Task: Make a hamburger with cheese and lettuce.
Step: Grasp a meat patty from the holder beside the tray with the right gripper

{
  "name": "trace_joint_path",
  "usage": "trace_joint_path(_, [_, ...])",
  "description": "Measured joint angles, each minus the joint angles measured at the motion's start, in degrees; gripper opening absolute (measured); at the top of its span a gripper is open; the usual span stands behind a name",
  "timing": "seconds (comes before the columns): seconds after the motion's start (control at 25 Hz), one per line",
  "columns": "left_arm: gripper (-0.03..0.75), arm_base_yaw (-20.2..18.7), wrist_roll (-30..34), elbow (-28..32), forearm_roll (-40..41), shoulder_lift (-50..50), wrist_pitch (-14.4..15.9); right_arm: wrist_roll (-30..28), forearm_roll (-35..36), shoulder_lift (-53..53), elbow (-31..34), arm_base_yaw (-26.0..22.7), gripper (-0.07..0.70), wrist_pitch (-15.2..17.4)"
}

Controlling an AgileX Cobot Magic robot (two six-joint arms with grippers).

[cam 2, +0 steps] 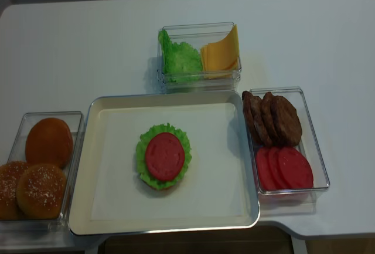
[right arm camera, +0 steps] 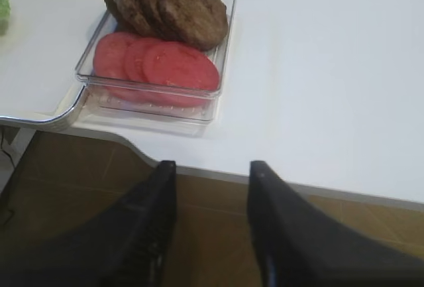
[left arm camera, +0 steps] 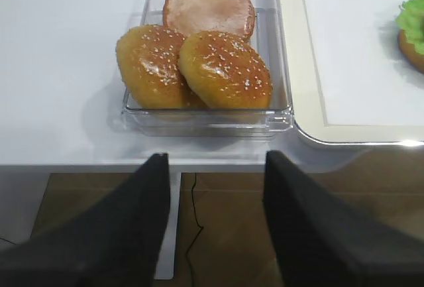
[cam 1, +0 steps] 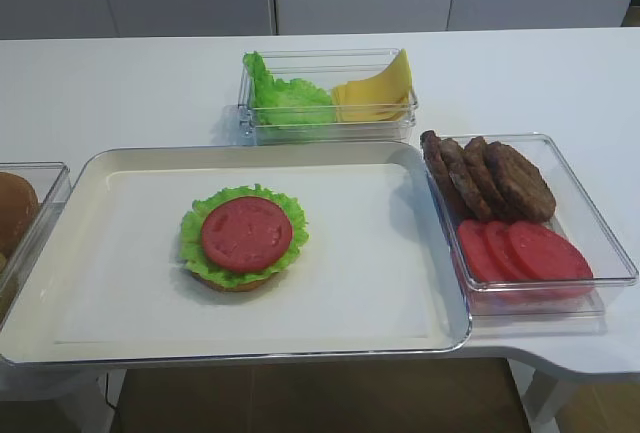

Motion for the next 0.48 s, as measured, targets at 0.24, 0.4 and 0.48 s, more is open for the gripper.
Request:
trace_joint_path(0.24, [0.344,0.0,0.0,0.0,0.0,0.0,0.0,0.26,7.62,0.0,-1.19,0.0,0.442,-4.86])
trace_joint_path(0.4, [0.344,0.0,0.0,0.0,0.0,0.0,0.0,0.68,8.79,2.54,-4.7,0.0,0.441,-9.62])
trace_joint_path(0.48, [0.344,0.0,0.0,0.0,0.0,0.0,0.0,0.82,8.79,6.12,-6.29,0.0,0.441,-11.53])
